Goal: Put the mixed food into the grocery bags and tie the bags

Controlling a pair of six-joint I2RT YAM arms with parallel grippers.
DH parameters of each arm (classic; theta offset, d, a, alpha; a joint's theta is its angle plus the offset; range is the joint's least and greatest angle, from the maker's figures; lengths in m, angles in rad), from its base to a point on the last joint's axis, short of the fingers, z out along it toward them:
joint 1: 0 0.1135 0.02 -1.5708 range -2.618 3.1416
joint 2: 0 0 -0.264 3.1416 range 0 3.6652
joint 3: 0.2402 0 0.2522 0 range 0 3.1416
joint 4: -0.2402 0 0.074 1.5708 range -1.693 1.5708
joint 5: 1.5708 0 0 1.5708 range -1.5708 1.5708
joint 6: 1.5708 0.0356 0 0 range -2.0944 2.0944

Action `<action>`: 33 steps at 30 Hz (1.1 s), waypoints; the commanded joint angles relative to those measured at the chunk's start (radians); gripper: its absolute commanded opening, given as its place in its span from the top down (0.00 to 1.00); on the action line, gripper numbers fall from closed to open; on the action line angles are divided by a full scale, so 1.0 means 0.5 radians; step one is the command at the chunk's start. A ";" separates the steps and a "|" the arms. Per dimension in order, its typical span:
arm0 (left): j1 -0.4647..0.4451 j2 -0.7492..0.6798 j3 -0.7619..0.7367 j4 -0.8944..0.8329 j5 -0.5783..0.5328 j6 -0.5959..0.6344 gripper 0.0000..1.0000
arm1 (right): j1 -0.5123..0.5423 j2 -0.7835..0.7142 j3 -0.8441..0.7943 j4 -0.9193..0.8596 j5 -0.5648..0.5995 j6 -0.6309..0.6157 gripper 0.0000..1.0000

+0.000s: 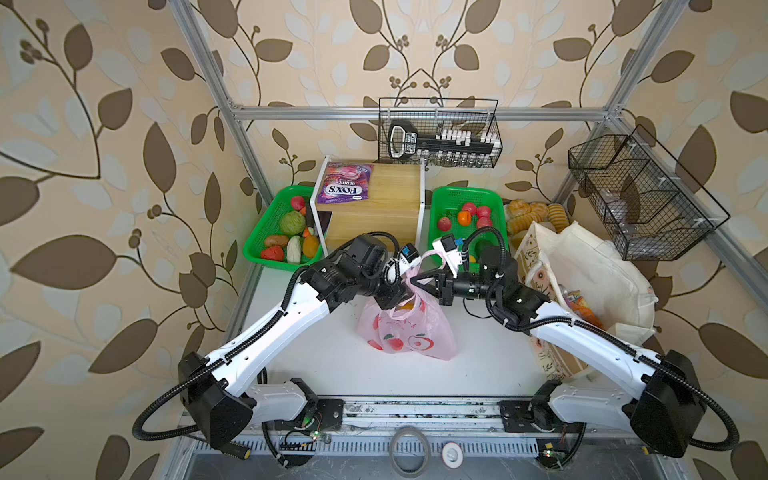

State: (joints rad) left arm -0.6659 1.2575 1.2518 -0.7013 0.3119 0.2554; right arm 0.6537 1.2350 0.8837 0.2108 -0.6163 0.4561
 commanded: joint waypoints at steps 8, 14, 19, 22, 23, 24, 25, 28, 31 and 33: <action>0.017 -0.027 -0.012 0.261 0.114 -0.096 0.79 | 0.016 -0.092 -0.070 0.079 -0.053 0.019 0.94; 0.019 -0.128 -0.135 0.548 0.103 -0.251 0.90 | 0.007 -0.178 -0.129 -0.052 -0.021 -0.056 0.63; 0.017 -0.258 -0.288 0.774 0.028 -0.316 0.93 | -0.034 -0.290 -0.274 -0.119 0.046 -0.123 0.47; 0.018 -0.310 -0.353 0.868 0.023 -0.336 0.95 | -0.052 -0.314 -0.326 -0.161 0.067 -0.171 0.45; 0.018 -0.321 -0.368 0.898 0.032 -0.344 0.95 | -0.047 -0.313 -0.337 -0.161 0.068 -0.181 0.45; 0.018 -0.329 -0.381 0.919 0.033 -0.357 0.95 | -0.049 -0.305 -0.342 -0.152 0.054 -0.180 0.47; 0.018 -0.336 -0.399 0.954 0.033 -0.367 0.95 | -0.041 -0.292 -0.342 -0.140 0.031 -0.169 0.51; 0.019 -0.362 -0.447 1.043 -0.002 -0.409 0.95 | 0.002 -0.259 -0.318 -0.098 -0.052 -0.140 0.71; 0.017 -0.394 -0.500 1.131 -0.076 -0.454 0.95 | 0.065 -0.252 -0.315 -0.054 -0.089 -0.125 0.90; 0.017 -0.423 -0.528 1.165 -0.127 -0.457 0.95 | 0.105 -0.260 -0.331 -0.020 -0.093 -0.104 0.99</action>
State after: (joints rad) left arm -0.6659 1.0935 0.9943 -0.2379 0.3004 0.0521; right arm 0.6823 1.1030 0.7212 0.1692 -0.6220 0.4065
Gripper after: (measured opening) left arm 0.055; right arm 0.050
